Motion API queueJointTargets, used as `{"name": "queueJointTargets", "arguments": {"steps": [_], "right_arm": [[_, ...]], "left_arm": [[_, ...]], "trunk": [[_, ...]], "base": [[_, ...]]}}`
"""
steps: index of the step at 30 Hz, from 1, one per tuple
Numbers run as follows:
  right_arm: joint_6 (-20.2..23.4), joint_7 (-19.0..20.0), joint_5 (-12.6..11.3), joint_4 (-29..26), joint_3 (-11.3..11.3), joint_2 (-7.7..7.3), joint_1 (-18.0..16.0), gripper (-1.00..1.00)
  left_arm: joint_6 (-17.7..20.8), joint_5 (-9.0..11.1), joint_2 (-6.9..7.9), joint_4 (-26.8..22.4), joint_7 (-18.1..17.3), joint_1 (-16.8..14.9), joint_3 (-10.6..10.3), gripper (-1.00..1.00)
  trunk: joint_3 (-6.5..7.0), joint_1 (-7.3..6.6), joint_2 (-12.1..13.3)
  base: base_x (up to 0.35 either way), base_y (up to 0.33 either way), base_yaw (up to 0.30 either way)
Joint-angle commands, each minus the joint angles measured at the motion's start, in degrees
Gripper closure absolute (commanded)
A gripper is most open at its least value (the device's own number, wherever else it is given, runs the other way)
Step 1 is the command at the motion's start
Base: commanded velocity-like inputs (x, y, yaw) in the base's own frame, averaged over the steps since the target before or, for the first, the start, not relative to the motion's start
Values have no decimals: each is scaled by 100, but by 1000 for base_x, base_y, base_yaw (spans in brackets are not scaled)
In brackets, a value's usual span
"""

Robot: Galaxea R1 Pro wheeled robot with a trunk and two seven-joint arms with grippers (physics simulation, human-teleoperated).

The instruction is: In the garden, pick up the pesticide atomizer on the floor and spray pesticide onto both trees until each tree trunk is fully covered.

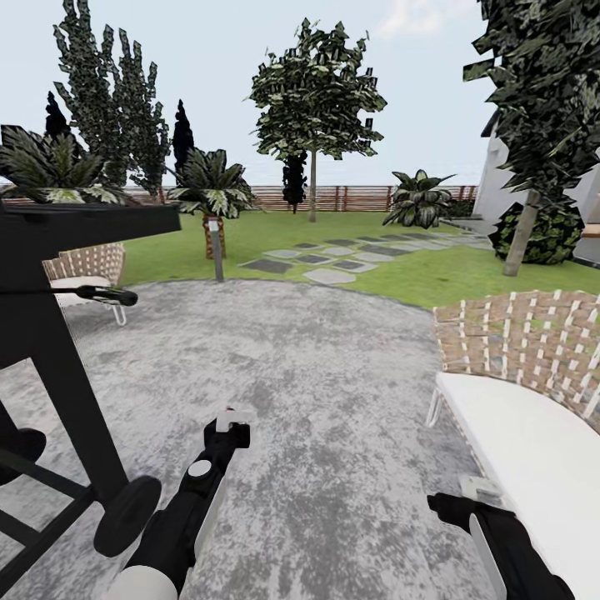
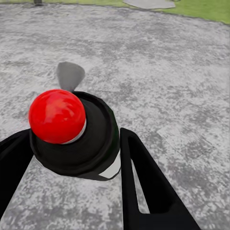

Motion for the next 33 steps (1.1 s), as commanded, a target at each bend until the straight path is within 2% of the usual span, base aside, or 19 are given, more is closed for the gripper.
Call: {"name": "queueJointTargets", "arguments": {"steps": [1,33], "right_arm": [[0,0,0,1,0,-1,0,-100],[0,0,0,4,0,1,1,-100]], "left_arm": [[0,-2,-1,-1,1,0,0,100],[0,-2,0,-1,1,0,0,100]], "trunk": [[0,0,0],[9,0,0]], "base": [[337,0,0],[337,0,0]]}}
